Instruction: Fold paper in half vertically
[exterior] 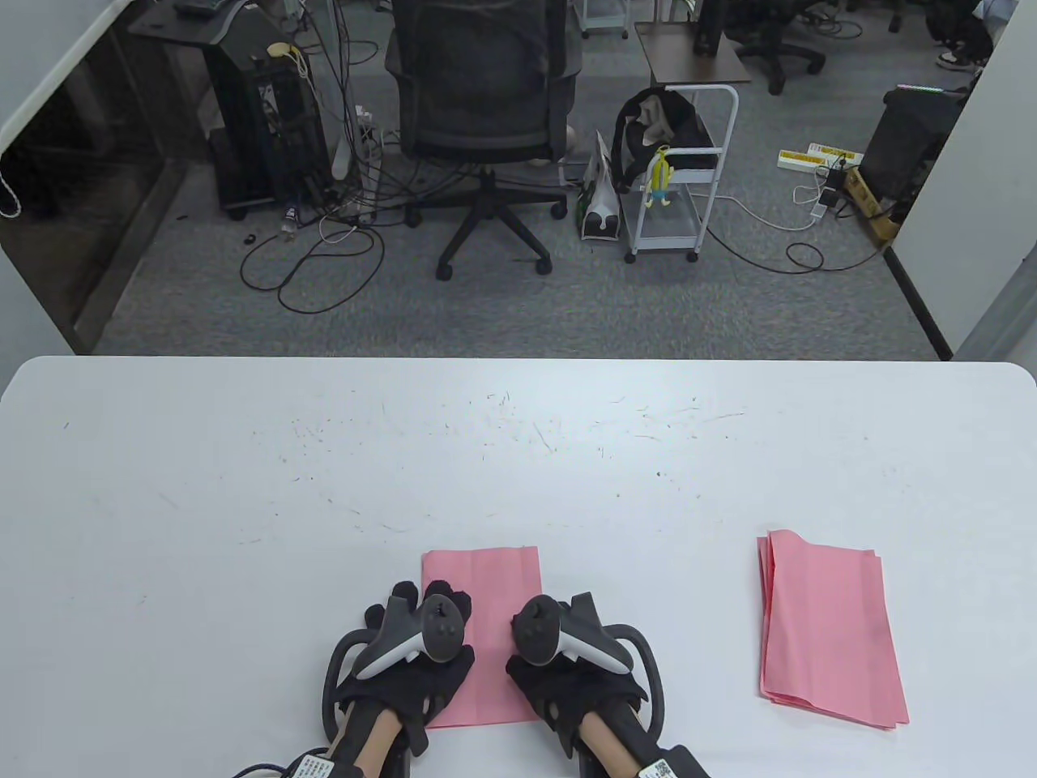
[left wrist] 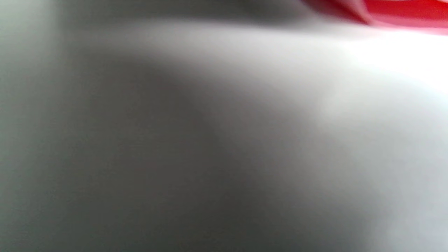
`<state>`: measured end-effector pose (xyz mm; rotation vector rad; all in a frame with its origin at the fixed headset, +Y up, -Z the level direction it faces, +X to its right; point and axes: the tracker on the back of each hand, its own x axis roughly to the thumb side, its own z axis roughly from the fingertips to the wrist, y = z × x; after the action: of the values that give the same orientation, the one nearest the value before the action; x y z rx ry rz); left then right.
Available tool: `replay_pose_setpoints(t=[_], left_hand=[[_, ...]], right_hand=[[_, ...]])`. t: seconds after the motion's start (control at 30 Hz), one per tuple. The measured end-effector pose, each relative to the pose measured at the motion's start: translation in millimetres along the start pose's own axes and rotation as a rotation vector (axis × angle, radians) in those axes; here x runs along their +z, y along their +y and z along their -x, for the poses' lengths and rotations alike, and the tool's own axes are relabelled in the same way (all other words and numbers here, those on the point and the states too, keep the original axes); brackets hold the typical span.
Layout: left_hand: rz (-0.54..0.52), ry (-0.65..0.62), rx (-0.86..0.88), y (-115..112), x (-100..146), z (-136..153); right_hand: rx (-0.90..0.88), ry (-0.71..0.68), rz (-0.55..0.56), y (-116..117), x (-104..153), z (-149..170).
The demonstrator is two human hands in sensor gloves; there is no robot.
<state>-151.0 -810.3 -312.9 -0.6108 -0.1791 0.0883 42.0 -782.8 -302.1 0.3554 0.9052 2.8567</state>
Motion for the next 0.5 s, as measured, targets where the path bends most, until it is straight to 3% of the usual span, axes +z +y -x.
replay_pose_setpoints(t=[0.3,0.5], left_hand=[[0.005,-0.004,0.005,0.0,0.1,0.3],[0.003,-0.004,0.003,0.3,0.2,0.0]], right_hand=[[0.013,0.009,-0.048,-9.1,-3.9,-2.8],[-0.016,0.069,-0.065,-22.2,-26.9,-2.4]])
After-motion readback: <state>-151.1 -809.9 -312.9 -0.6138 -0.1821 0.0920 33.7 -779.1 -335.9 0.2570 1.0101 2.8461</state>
